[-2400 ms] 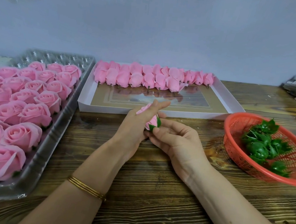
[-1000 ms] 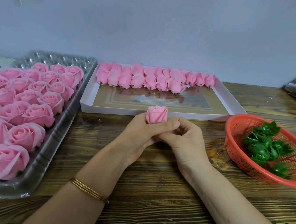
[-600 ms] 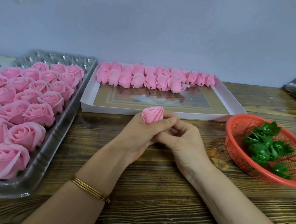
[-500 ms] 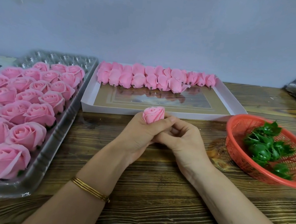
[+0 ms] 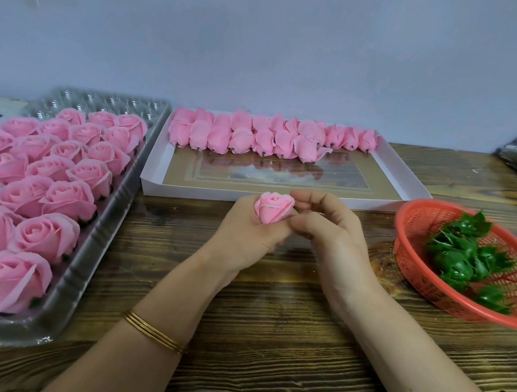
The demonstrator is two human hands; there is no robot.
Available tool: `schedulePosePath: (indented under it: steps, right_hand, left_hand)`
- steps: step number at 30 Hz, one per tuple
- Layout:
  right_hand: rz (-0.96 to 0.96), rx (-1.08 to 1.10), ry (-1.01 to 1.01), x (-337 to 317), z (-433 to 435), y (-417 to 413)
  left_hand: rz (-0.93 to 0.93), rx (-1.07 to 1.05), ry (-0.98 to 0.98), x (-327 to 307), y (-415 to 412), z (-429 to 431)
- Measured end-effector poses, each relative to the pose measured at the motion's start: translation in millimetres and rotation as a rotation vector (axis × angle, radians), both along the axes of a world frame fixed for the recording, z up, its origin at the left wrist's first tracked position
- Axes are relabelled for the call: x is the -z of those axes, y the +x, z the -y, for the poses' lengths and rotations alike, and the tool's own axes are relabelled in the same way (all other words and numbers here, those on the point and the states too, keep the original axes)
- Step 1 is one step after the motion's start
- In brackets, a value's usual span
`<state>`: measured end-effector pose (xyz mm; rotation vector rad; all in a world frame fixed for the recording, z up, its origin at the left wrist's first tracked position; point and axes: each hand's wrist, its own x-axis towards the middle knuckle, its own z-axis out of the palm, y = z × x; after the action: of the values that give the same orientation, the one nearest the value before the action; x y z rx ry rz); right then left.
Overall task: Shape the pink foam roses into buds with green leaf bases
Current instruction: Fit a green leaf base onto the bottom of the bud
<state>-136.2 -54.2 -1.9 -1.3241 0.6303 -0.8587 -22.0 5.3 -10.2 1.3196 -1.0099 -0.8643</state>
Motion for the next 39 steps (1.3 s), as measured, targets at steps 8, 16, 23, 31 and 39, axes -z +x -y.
schedulePosePath:
  steps: [8,16,23,31,39]
  right_hand:
    - [0.067,-0.044,0.022,-5,-1,0]
    - [0.031,-0.067,-0.013,-4,4,-1]
    - [0.016,-0.207,0.026,-5,7,-4]
    - [-0.016,-0.262,0.042,-4,10,-5]
    - [-0.004,-0.266,0.022,-5,8,-6]
  left_hand:
    - [-0.101,0.074,-0.006,5,1,0]
    - [-0.247,0.136,-0.018,6,2,4]
    - [-0.183,0.205,-0.004,3,2,0]
    - [-0.141,0.247,0.04,-5,-4,-4]
    - [-0.044,0.158,0.032,-4,-4,-5]
